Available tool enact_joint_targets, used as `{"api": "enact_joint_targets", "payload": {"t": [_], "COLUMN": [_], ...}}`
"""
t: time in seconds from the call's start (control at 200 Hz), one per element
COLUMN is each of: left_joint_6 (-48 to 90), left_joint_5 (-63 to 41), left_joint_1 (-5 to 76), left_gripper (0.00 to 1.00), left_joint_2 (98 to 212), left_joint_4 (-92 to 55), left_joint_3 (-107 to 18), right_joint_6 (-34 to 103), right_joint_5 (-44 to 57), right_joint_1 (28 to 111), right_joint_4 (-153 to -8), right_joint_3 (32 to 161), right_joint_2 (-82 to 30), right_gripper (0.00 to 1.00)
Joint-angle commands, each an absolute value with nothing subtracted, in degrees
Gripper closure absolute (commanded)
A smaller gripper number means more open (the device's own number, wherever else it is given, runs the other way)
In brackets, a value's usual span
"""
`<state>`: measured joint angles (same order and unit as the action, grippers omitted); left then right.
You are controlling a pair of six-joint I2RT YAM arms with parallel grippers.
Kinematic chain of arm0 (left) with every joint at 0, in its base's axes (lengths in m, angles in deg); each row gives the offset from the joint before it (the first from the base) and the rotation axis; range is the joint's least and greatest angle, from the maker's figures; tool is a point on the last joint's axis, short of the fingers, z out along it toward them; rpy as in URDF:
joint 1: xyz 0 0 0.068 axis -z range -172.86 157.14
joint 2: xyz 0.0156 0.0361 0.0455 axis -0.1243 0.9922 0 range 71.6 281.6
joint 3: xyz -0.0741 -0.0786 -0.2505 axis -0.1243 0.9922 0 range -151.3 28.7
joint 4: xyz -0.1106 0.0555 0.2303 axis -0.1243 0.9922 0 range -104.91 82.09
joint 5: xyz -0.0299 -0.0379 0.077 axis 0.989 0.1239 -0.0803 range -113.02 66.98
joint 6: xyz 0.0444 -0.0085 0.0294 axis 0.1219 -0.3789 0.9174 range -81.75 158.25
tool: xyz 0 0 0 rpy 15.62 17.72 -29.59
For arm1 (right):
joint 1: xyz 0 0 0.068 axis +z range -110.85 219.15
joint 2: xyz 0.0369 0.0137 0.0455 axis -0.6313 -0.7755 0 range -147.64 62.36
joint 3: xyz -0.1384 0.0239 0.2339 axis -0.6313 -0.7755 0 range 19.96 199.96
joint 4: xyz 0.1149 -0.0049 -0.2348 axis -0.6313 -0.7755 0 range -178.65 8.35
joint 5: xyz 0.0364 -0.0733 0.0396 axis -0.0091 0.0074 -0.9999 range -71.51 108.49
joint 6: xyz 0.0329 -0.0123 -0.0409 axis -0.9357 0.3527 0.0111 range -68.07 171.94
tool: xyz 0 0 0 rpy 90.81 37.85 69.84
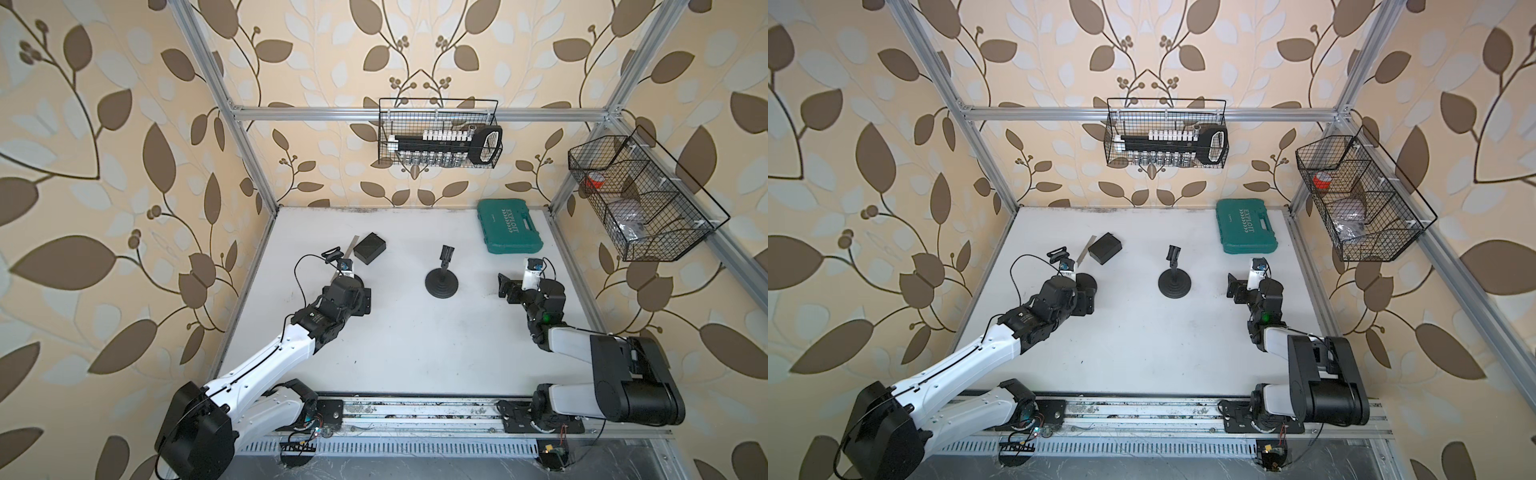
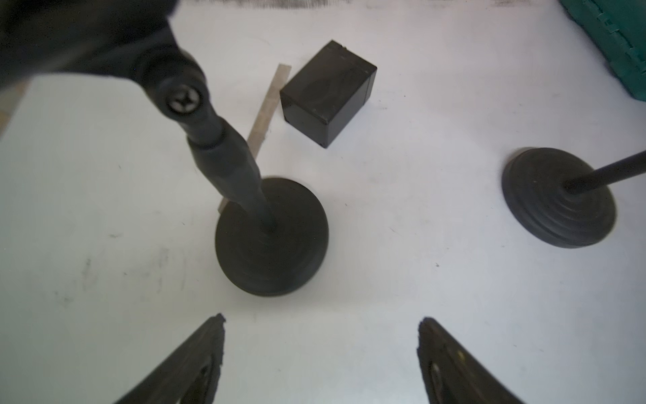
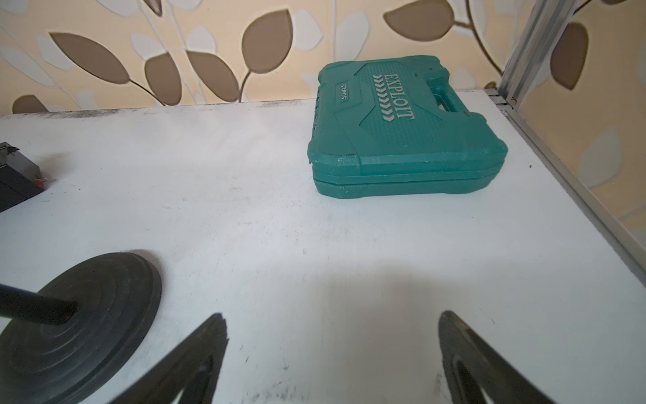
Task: Assemble a microphone stand
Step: Reset both arms
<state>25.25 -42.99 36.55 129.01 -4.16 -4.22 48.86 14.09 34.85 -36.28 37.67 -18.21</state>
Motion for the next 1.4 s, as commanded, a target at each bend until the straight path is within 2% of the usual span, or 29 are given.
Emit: {"api": "enact_joint_targets", "payload": {"t": [0.0, 0.14, 0.265, 0.36, 0.635, 0.73, 0.79, 0.945, 1.11, 1.26, 1.394], "left_joint_6": [41.2, 41.2, 42.4, 42.6, 41.8, 43.6, 43.3, 42.0, 41.0, 42.1, 42.2], "left_joint_5": [-47.4, -40.5, -39.7, -37.9, -29.1, -32.3, -33.9, -36.9, -30.7, -25.4, -24.8], "left_joint_1": [34.6, 26.6, 23.7, 21.9, 16.8, 16.9, 16.9, 16.0, 12.8, 11.3, 11.2], "left_gripper": [0.06, 0.05, 0.05, 0.05, 0.05, 0.05, 0.05, 0.04, 0.05, 0.04, 0.04], "left_joint_2": [128.1, 133.8, 140.7, 143.4, 147.5, 143.8, 142.0, 144.9, 146.8, 156.2, 156.5], "left_joint_4": [-21.0, -31.7, -44.3, -47.7, -55.5, -43.1, -40.2, -44.3, -55.5, -74.3, -64.2], "left_joint_3": [2.8, 4.1, 5.3, 4.2, 3.9, 0.7, 1.0, 4.2, 9.4, 15.5, 10.4], "right_joint_6": [49.8, 50.3, 51.5, 52.8, 53.0, 53.0, 52.9, 52.9, 52.9, 52.9, 52.8], "right_joint_5": [11.7, 12.0, 12.2, 12.0, 12.1, 12.0, 12.1, 12.1, 12.2, 12.2, 12.3], "right_joint_1": [34.7, 35.2, 36.4, 37.4, 37.5, 37.6, 37.5, 37.5, 37.5, 37.6, 37.5], "right_joint_4": [-31.9, -32.2, -33.7, -35.2, -35.4, -35.4, -35.5, -35.5, -35.5, -35.6, -35.7], "right_joint_3": [39.3, 39.7, 40.7, 41.4, 41.6, 41.6, 41.7, 41.7, 41.8, 41.7, 41.9], "right_joint_2": [-22.4, -23.5, -23.9, -24.0, -24.0, -24.0, -24.0, -24.0, -24.1, -24.1, -24.2], "right_gripper": [0.06, 0.06, 0.06, 0.05, 0.05, 0.05, 0.05, 0.05, 0.05, 0.05, 0.04]}}
